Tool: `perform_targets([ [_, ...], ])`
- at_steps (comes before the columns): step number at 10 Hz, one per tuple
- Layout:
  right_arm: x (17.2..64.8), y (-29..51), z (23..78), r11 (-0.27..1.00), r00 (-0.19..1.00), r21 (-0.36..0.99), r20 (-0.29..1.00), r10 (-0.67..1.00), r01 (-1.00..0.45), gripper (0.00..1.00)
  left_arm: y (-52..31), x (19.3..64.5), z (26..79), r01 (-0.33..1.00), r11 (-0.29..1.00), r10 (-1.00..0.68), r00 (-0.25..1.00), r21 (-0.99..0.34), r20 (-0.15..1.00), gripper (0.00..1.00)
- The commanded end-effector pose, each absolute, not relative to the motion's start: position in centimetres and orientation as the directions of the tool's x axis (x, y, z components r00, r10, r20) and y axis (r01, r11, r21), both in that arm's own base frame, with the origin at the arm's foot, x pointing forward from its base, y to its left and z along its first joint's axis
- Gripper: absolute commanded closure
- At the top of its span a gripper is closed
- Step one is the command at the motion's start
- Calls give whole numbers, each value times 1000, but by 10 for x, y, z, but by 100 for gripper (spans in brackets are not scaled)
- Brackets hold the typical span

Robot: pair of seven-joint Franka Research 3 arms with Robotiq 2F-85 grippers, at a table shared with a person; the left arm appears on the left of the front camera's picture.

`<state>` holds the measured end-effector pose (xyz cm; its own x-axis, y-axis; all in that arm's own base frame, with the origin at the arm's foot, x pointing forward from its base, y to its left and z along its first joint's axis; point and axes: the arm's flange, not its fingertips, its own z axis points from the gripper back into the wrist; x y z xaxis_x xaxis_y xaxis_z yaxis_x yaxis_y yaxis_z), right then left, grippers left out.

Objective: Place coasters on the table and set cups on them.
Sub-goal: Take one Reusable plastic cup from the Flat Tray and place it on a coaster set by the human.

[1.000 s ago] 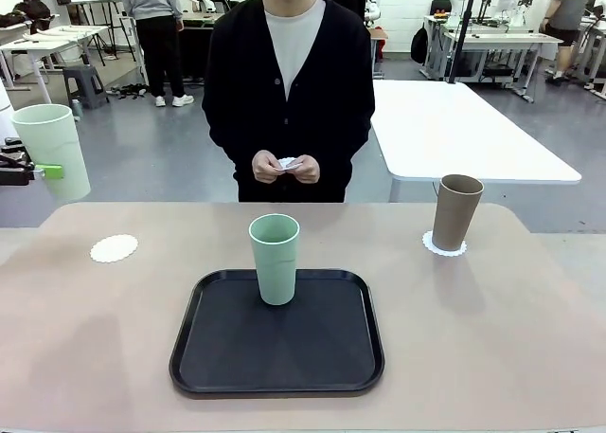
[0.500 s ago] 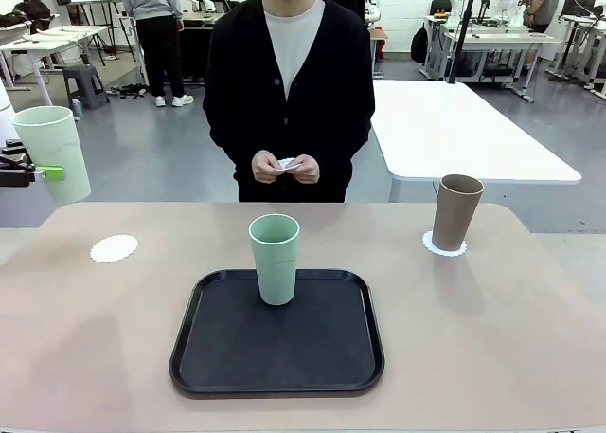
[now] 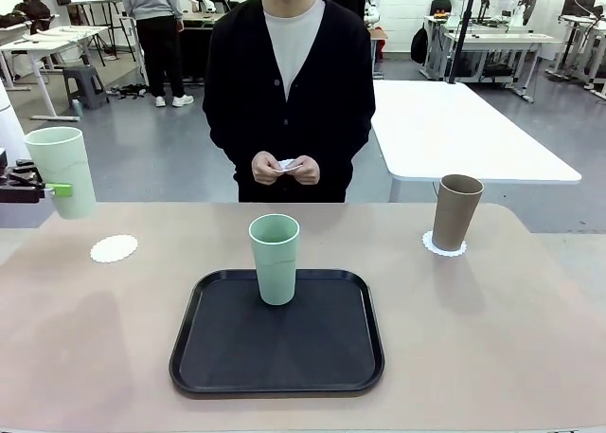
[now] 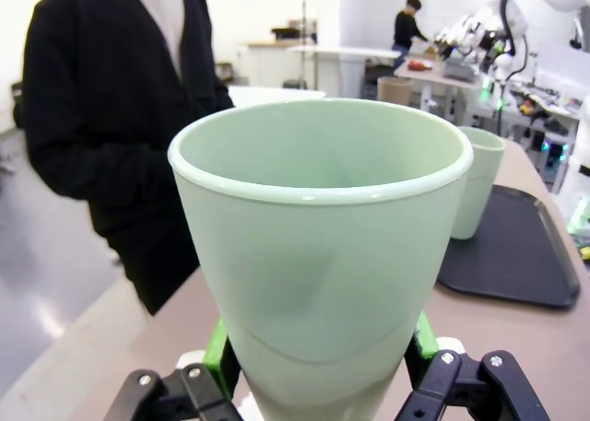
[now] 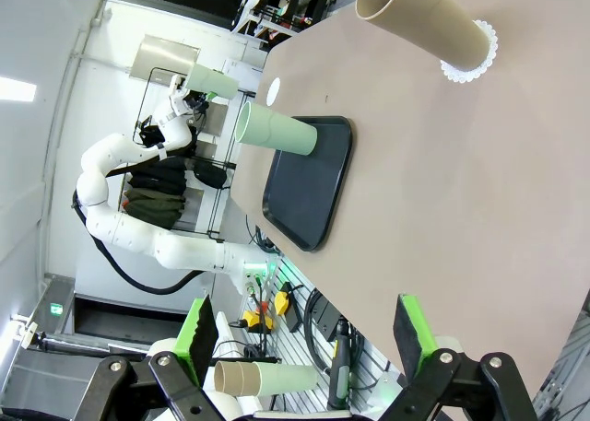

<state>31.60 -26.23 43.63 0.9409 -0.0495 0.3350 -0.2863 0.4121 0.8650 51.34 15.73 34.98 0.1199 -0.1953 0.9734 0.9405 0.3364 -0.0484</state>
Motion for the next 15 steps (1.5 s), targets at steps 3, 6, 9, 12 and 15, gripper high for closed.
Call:
perform_targets([
  [3,315,-262,437,407,939,865,341,-49,-292,0,145,514,324,969,245,-208,73,-20,975,15],
  [6,315,-262,437,407,939,865,341,-49,-292,0,136,512,297,981,194,-209,66,-25,976,15],
  [9,315,-262,437,407,939,865,341,-49,-292,0,133,521,281,986,164,-182,24,6,983,15],
  [12,315,-262,437,407,939,865,341,-49,-292,0,132,531,268,988,150,-161,3,21,987,15],
  [15,315,-262,437,407,939,865,341,-49,-292,0,139,547,260,982,191,-167,15,17,986,15],
])
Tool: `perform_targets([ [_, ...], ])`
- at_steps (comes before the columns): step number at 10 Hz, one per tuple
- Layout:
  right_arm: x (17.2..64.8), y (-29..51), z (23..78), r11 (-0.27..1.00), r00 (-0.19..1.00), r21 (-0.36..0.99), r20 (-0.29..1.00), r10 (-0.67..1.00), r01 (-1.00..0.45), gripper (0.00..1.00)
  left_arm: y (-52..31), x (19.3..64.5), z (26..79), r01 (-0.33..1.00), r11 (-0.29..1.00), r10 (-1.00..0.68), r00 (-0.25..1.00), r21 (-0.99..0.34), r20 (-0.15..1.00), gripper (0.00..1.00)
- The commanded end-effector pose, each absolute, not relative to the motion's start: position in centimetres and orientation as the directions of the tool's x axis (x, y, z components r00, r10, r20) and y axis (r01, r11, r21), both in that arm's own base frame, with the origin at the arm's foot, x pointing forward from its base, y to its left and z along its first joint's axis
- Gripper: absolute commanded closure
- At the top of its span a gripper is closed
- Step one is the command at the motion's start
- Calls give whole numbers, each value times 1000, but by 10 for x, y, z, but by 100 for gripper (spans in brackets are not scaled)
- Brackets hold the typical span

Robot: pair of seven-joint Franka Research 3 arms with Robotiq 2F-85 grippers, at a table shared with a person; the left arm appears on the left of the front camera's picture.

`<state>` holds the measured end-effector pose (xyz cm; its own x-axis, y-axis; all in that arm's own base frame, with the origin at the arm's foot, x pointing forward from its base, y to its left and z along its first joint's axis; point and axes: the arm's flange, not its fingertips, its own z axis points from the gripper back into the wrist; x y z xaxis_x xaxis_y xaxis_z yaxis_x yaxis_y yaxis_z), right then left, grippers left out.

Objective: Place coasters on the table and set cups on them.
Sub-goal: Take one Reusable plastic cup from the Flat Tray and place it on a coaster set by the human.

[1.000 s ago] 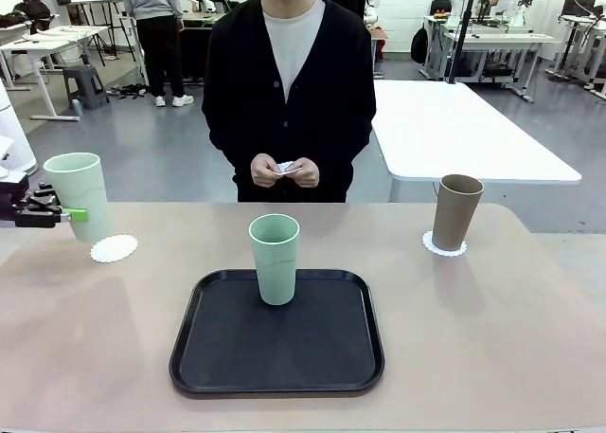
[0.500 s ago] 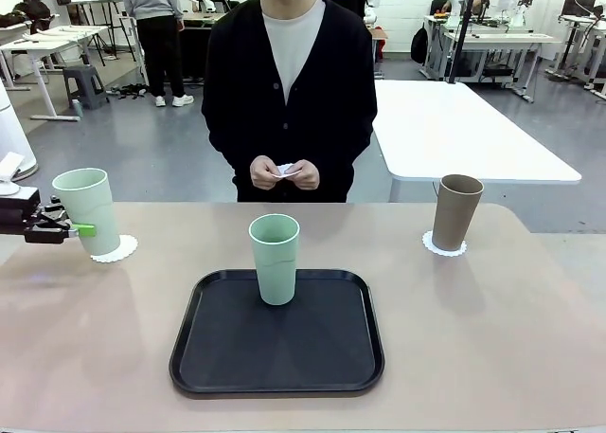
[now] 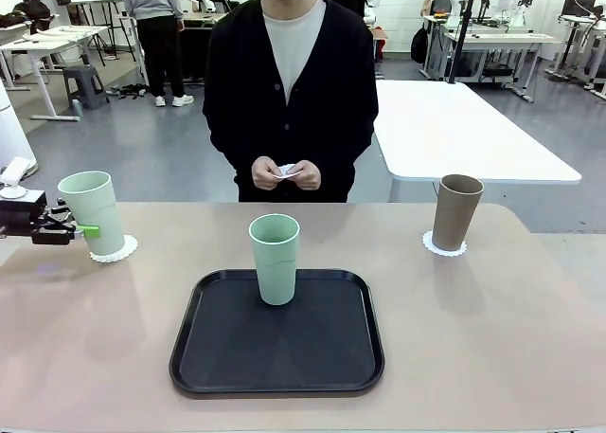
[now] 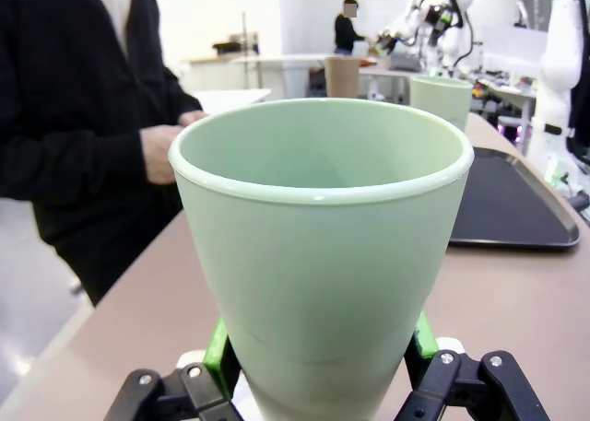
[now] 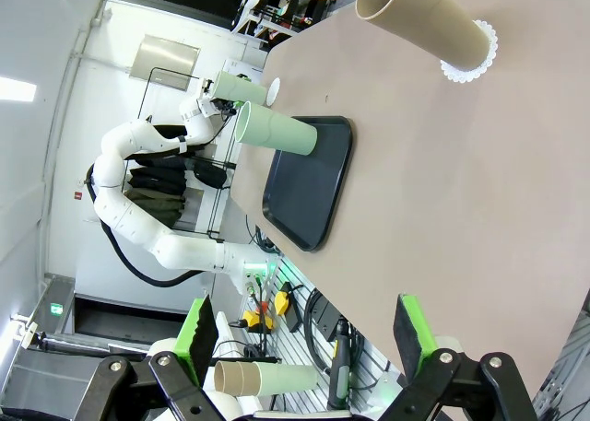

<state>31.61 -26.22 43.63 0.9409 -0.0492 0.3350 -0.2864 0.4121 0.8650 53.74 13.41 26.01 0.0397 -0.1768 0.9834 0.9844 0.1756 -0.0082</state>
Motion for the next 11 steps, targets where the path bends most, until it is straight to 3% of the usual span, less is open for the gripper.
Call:
perform_targets([
  [1,315,-262,437,407,939,865,341,-49,-292,0,141,552,258,979,201,-168,18,16,986,15],
  [11,315,-262,437,407,939,865,341,-49,-292,0,146,562,236,975,223,-159,17,19,987,15],
])
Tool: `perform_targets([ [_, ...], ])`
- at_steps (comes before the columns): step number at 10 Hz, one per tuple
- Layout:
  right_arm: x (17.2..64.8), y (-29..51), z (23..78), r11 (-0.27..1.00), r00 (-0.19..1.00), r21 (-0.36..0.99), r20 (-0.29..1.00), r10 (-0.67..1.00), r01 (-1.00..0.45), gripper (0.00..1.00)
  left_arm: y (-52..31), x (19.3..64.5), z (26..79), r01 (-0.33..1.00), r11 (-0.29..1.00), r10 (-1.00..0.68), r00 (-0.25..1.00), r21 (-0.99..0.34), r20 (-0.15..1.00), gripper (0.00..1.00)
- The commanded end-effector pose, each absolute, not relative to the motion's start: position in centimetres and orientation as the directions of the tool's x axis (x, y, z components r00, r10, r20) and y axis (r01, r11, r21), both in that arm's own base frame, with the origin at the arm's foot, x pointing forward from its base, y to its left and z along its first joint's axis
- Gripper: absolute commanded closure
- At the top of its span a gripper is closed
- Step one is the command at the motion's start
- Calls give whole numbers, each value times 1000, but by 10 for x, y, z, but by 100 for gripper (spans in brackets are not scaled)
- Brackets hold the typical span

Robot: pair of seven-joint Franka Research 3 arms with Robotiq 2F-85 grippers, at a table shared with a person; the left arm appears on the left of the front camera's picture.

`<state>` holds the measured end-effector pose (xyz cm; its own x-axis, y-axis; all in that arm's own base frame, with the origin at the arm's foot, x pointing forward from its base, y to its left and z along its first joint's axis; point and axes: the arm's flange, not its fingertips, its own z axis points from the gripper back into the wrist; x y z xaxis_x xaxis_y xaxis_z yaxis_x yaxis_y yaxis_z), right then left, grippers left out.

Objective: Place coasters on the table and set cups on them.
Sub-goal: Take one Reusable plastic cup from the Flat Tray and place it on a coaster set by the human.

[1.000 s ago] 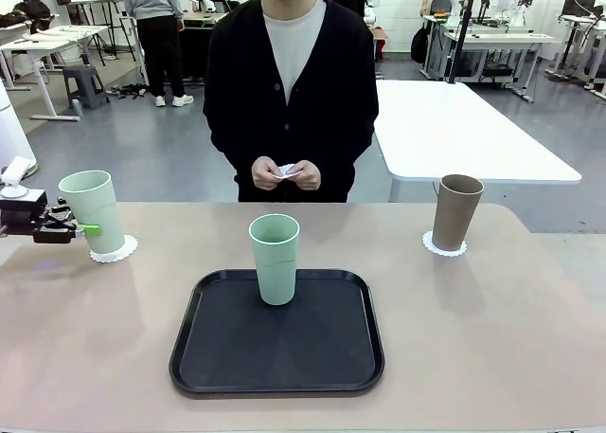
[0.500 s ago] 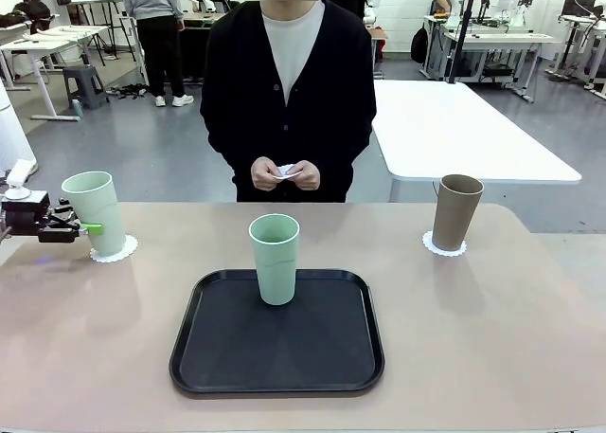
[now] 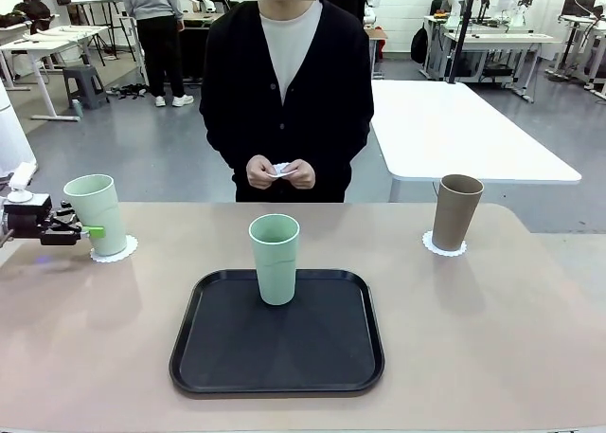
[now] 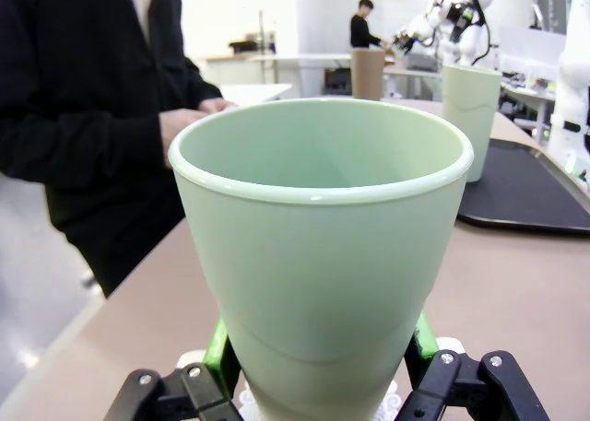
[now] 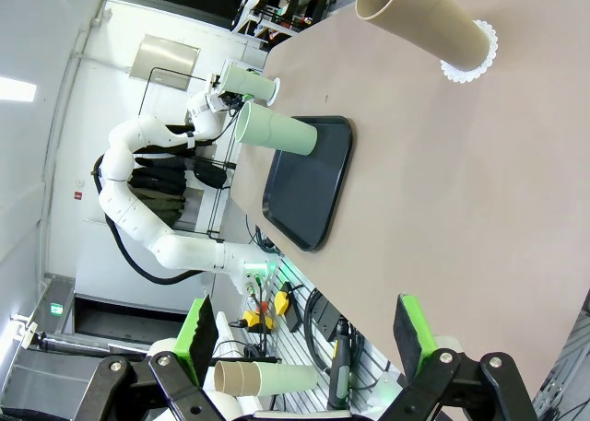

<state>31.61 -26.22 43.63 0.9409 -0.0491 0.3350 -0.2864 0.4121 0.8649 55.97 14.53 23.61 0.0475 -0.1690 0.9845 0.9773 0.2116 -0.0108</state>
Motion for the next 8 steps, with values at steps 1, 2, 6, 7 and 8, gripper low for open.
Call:
perform_targets([
  [1,315,-262,437,407,939,865,341,-49,-292,0,148,563,235,975,220,-158,21,14,987,15],
  [2,315,-262,437,407,939,865,341,-49,-292,0,148,562,234,976,217,-157,24,10,987,15],
  [6,315,-262,437,407,939,865,341,-49,-292,0,147,557,232,982,191,-156,26,4,987,15],
  [7,315,-262,437,407,939,865,341,-49,-292,0,146,556,230,983,184,-159,25,4,987,15],
  [8,315,-262,437,407,939,865,341,-49,-292,0,146,556,229,983,181,-160,24,6,987,15],
])
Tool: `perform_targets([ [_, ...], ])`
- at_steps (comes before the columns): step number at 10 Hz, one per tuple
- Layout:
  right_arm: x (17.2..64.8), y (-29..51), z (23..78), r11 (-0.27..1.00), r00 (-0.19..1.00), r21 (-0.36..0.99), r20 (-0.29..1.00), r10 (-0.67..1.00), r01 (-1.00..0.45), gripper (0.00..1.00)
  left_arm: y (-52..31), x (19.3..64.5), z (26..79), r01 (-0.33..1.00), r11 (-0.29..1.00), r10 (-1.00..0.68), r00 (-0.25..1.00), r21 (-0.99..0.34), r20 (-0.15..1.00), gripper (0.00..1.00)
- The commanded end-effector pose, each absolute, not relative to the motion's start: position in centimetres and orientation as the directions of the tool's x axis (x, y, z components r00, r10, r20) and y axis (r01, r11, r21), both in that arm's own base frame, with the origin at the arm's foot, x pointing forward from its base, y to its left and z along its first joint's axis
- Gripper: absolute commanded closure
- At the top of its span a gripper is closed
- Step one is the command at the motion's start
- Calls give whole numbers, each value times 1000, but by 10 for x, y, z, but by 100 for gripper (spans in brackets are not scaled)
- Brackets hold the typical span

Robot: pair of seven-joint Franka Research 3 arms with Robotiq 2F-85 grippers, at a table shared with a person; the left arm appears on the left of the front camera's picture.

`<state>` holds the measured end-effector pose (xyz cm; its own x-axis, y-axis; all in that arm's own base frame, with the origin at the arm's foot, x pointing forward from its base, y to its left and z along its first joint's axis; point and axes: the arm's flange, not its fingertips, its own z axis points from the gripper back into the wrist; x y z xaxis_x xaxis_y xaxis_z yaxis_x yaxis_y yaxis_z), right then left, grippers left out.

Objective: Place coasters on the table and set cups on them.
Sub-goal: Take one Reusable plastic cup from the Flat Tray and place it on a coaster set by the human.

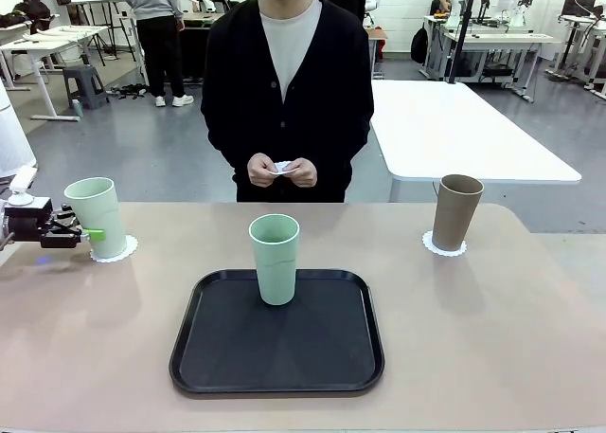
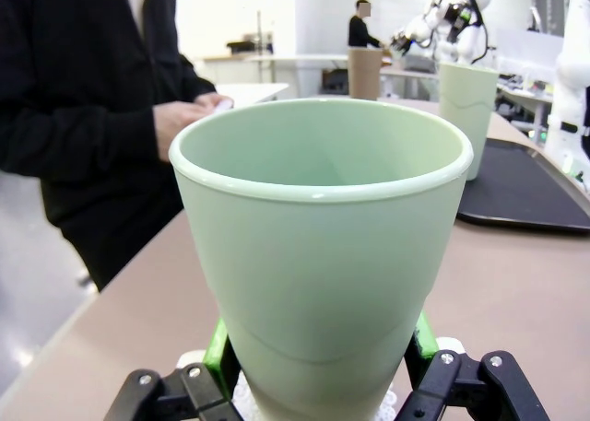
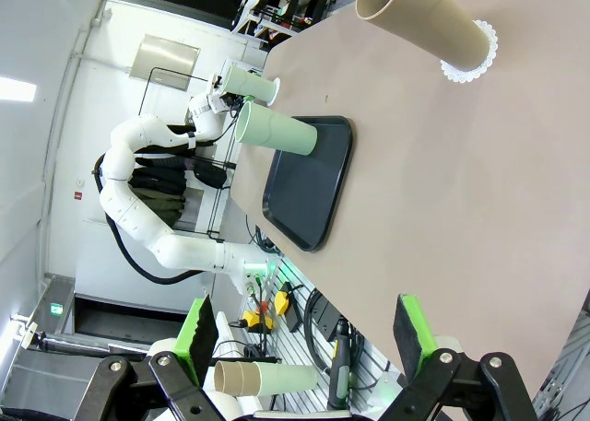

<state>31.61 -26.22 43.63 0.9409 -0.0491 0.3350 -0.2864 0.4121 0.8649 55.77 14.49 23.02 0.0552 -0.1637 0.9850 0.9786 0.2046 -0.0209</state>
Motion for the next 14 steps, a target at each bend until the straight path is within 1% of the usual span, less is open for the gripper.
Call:
perform_targets([
  [1,315,-262,437,407,939,865,341,-49,-292,0,145,556,229,984,177,-160,24,4,987,15],
  [3,315,-262,437,407,939,865,341,-49,-292,0,144,556,227,985,172,-165,26,3,986,15],
  [4,315,-262,437,407,939,865,341,-49,-292,0,144,555,227,986,170,-170,27,2,985,0],
  [9,315,-262,437,407,939,865,341,-49,-292,0,145,553,231,991,136,-201,18,10,979,0],
  [14,315,-262,437,407,939,865,341,-49,-292,0,150,547,237,995,95,-279,39,-13,960,0],
])
